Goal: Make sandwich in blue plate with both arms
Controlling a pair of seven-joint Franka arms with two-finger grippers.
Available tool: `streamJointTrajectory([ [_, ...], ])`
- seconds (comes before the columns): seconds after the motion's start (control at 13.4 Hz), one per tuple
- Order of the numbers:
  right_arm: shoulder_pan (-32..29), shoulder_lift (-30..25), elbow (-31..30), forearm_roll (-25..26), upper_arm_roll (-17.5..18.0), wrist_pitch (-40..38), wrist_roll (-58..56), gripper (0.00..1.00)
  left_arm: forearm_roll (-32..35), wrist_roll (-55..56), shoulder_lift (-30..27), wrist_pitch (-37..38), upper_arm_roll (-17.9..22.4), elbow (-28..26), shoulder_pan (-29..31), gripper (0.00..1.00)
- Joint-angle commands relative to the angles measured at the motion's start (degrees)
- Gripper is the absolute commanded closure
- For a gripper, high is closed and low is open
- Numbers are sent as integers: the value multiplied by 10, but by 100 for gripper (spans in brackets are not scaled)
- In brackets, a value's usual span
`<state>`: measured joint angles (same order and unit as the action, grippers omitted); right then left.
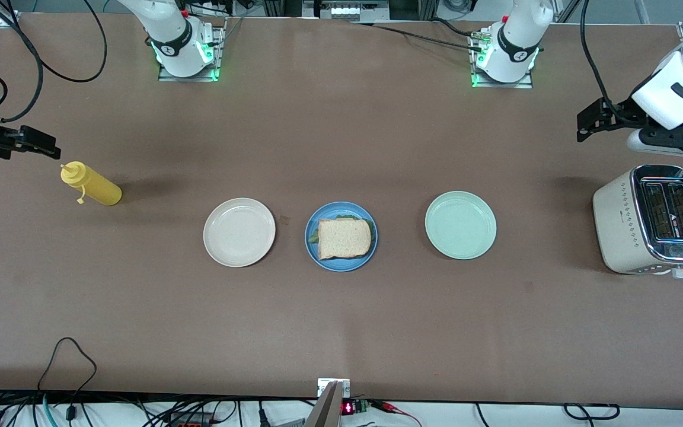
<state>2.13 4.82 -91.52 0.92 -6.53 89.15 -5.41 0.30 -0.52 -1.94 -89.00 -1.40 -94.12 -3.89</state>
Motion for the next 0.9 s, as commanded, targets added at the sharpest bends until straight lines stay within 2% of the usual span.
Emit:
streamJointTrajectory([
  [0.0,-3,-5,-4,-4,2,2,7,0,1,3,2,1,3,6,-4,0],
  [0.82,2,10,3,-11,6,10,7,0,1,-1,9,1,2,7,-5,0],
])
